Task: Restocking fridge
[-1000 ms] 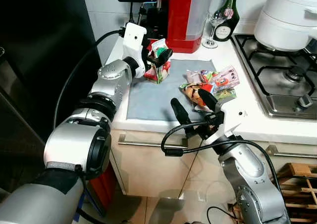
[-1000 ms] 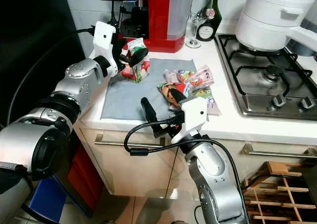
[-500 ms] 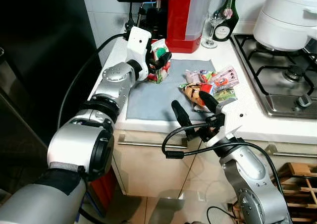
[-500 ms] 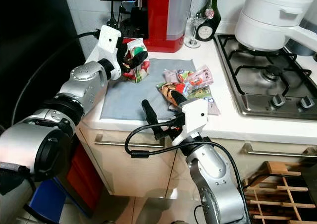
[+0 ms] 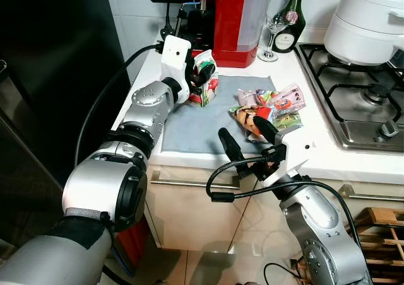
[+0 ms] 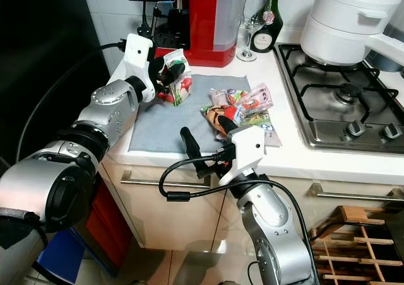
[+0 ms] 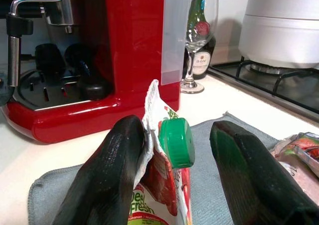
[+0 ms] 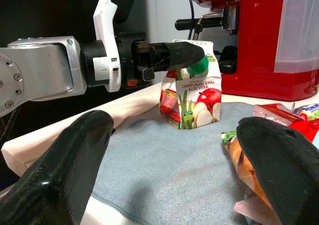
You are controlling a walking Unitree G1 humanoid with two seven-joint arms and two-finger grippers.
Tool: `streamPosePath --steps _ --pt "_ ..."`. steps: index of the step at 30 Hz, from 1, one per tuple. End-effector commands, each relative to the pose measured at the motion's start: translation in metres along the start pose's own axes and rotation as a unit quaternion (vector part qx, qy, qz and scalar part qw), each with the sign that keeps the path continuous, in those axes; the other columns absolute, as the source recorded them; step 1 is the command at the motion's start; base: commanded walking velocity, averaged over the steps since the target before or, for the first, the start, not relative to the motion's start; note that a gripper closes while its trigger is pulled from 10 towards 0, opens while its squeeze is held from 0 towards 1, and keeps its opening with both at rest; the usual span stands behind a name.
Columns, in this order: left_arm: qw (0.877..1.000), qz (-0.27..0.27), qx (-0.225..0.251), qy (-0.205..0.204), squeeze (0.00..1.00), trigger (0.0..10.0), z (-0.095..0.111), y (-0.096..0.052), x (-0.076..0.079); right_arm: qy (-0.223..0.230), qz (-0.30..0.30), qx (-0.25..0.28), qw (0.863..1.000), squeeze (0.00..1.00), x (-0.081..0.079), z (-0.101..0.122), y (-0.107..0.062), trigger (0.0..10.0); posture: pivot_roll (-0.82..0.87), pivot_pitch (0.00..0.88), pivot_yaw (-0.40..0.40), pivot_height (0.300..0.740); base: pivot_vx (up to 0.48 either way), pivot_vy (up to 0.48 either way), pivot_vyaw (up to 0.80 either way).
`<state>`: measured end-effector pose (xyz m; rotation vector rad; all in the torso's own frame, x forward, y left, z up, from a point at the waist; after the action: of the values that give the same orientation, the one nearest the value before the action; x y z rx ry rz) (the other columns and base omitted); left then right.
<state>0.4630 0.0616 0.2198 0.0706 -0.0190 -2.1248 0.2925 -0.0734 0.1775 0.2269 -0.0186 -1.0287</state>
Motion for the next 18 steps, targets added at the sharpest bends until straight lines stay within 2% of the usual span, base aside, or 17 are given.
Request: streamPosePath --steps 1,2,3,18 --pt "1.000 0.000 -0.013 -0.004 1.00 0.0 -0.0094 -0.0020 0.0003 -0.003 0.002 -0.001 1.000 0.00 -0.0006 0.0014 0.0018 10.0 -0.18 0.000 0.042 0.740 0.000 0.000 0.00" --pt "1.000 0.000 -0.013 -0.002 1.00 0.0 -0.0096 -0.0020 0.0001 -0.003 0.002 -0.001 1.000 0.00 -0.0005 0.0013 0.0019 10.0 -0.18 0.000 0.042 0.740 0.000 0.000 0.00" --pt "1.000 0.000 -0.013 -0.002 0.00 0.0 -0.0096 -0.0022 0.0000 -0.003 0.002 -0.001 1.000 0.00 -0.0004 0.0012 0.0020 10.0 -0.18 0.000 0.042 0.740 0.000 0.000 0.00" --pt "1.000 0.002 -0.010 -0.002 0.00 0.0 -0.0109 -0.0030 -0.0003 -0.003 0.003 -0.003 1.000 0.00 0.0000 -0.0016 0.0035 10.0 -0.18 0.000 0.041 0.740 0.000 0.000 0.00"
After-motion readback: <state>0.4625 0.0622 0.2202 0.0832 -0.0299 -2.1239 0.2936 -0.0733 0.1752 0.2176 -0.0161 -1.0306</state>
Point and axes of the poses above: a point about 5 cm out from each wrist's last joint towards the gripper, its own y axis pointing out of the wrist towards the gripper, its own z axis along the axis of the wrist's last joint, x = y × z, the point moved 6 cm from there along y, pointing out of the wrist towards the gripper, and after that the axes turned 1 degree about y, right-handed, at the moved point
